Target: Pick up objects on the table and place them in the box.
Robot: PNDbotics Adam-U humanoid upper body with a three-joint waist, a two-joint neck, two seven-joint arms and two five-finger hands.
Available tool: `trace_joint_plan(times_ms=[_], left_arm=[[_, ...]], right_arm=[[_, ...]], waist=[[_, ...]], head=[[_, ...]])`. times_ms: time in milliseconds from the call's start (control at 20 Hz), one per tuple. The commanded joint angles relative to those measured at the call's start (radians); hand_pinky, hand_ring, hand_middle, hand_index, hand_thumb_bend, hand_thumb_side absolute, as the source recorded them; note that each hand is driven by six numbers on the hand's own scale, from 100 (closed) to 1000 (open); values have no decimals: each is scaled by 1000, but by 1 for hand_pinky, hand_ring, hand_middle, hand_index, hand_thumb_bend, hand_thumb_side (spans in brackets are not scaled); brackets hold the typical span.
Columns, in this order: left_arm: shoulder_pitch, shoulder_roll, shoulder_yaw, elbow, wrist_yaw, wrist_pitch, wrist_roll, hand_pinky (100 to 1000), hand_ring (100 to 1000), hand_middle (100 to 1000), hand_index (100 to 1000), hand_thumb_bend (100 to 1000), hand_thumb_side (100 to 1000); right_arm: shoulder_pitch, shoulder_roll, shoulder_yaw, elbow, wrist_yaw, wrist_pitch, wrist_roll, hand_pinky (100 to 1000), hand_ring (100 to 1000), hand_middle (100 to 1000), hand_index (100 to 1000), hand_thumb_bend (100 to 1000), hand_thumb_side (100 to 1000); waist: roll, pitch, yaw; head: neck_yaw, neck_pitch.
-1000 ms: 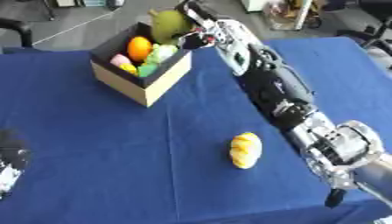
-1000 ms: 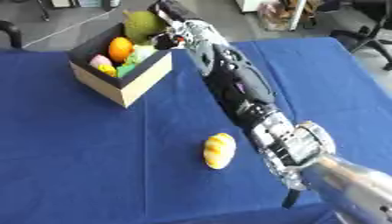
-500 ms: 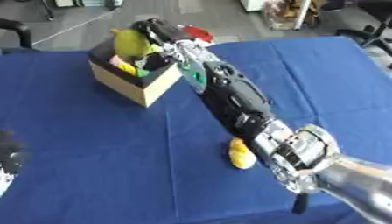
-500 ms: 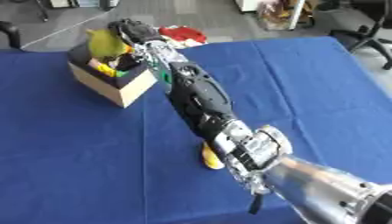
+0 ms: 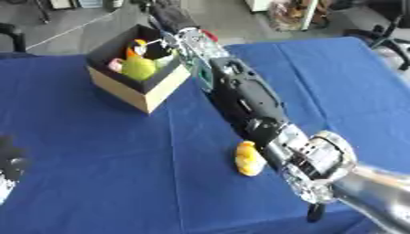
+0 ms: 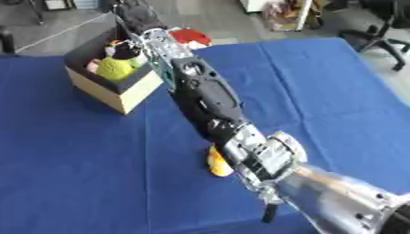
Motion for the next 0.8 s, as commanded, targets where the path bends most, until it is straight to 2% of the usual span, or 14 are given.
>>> trace_joint_plan(times_ms=[50, 250, 400, 550, 700, 800], left_arm=[[-1, 22, 22, -14, -8, 1, 20, 784, 656, 635, 841, 449, 494], [2, 30, 37, -14, -12, 2, 36, 785, 657, 636, 841, 450, 495], [3, 34, 43, -14, -15, 3, 42, 785, 657, 636, 841, 450, 495], [1, 36, 45, -15, -16, 2, 44, 785, 658, 636, 841, 450, 495], [1, 36, 46, -16, -17, 2, 45, 785, 658, 636, 841, 450, 496], [2, 36, 46, -16, -17, 2, 45, 785, 659, 636, 842, 450, 496]], right_arm=[[55, -139, 32, -210, -192, -53, 91, 866, 771, 755, 870, 211, 185], [235, -313, 63, -476, -395, -74, 228, 879, 788, 770, 867, 186, 177], [377, -405, 69, -597, -506, -76, 330, 888, 799, 779, 867, 153, 185], [491, -461, 68, -651, -556, -74, 442, 905, 830, 814, 877, 129, 167], [581, -488, 74, -644, -553, -68, 538, 910, 838, 821, 875, 144, 106], [621, -493, 78, -624, -542, -66, 579, 913, 843, 825, 878, 139, 100]], waist=[[-3, -18, -17], [-12, -17, -53], [-18, -13, -70], [-19, -11, -75], [-19, -10, -77], [-18, -10, -78]], head=[[30, 4], [53, 4], [61, 4], [61, 4], [57, 4], [56, 4]])
